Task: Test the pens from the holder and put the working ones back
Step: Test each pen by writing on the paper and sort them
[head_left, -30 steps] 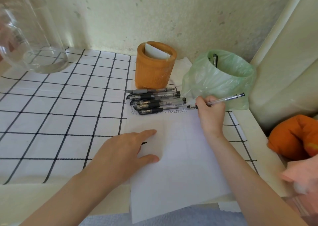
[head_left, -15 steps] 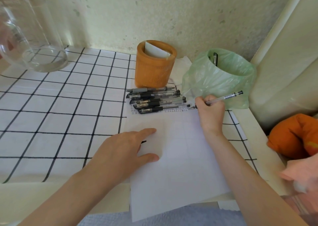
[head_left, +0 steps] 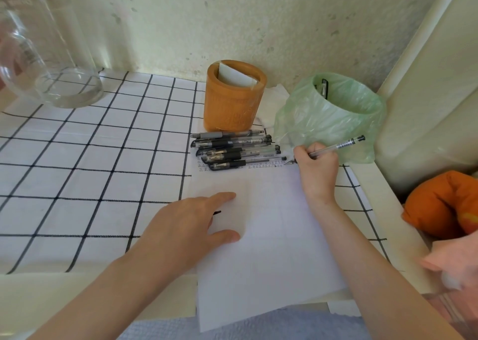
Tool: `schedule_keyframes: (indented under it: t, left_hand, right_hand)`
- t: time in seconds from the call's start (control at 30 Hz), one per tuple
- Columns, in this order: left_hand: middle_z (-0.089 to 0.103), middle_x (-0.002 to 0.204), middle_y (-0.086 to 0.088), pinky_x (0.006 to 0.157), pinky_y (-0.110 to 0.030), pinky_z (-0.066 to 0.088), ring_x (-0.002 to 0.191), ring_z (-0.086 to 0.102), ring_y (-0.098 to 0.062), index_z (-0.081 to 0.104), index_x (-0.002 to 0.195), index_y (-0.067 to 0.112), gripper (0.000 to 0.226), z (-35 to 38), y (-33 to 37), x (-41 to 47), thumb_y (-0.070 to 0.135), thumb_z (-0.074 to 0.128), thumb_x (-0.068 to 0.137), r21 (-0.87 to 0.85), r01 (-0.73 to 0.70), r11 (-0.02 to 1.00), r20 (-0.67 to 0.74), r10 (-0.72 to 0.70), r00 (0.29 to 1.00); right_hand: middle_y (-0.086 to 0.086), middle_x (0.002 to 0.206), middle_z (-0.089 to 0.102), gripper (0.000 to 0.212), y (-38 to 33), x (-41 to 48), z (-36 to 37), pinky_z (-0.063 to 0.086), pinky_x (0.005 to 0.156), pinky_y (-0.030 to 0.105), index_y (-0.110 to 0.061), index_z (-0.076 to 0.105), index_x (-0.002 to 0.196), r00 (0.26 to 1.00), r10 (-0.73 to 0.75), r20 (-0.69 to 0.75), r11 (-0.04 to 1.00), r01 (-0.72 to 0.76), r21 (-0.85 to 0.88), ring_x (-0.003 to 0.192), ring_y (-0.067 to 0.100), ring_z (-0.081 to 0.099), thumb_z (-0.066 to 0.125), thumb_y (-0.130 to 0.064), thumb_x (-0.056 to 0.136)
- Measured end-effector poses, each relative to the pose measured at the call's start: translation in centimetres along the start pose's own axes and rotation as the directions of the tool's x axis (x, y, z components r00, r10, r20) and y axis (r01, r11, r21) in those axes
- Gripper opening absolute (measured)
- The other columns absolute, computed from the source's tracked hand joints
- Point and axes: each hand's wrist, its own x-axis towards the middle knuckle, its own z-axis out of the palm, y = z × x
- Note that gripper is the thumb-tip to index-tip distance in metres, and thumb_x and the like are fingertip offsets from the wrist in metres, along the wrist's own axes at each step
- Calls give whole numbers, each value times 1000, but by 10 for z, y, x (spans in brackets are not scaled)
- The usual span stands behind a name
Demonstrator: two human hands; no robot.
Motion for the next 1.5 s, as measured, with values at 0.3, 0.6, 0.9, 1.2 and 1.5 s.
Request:
schedule_keyframes:
  t: [0.3, 0.6, 0.9, 1.2, 1.5]
  left_hand:
    - [39, 70, 17, 69, -21, 33, 80, 43, -6, 23, 137, 50, 63, 0, 0, 0, 60, 51, 82, -4, -5, 1000, -3, 5, 1000]
    - [41, 71, 15, 67, -20, 33, 78, 44, -7, 24, 137, 50, 63, 0, 0, 0, 61, 51, 81, -7, -5, 1000, -2, 5, 1000]
    - [40, 70, 14, 67, -20, 33, 78, 44, -7, 23, 137, 50, 63, 0, 0, 1, 60, 51, 82, 5, -5, 1000, 0, 5, 1000]
    - [40, 69, 15, 67, -20, 33, 77, 45, -6, 24, 137, 51, 63, 1, 0, 1, 61, 51, 81, -2, 2, 1000, -3, -2, 1000]
    - [40, 69, 13, 66, -20, 34, 75, 44, -6, 25, 137, 49, 62, 1, 0, 1, 60, 51, 82, -5, -5, 1000, 0, 6, 1000]
  right_hand:
    - [-5, 51, 21, 46, 0, 0, 0, 16, 43, 20, -18, 25, 53, 1000, 18, -9, 1000, -17, 23, 45, 5, 16, 56, 3, 78]
    - [-4, 53, 21, 44, 1, 1, 0, 16, 45, 22, -18, 25, 53, 1000, 17, -5, 1000, -17, 18, 47, 6, 16, 55, 2, 78]
    - [-3, 52, 21, 45, -1, 0, 0, 15, 43, 20, -17, 25, 53, 999, 40, 14, 999, -40, 27, 44, 5, 16, 56, 4, 77]
    - [-6, 50, 20, 46, -2, -1, 1, 15, 43, 18, -19, 24, 52, 1000, 17, 3, 1000, -17, 25, 44, 5, 16, 55, 5, 77]
    - [-4, 52, 20, 45, -3, -2, 1, 15, 42, 17, -18, 24, 54, 1000, 9, 2, 1000, -9, 9, 43, 6, 18, 53, 5, 78]
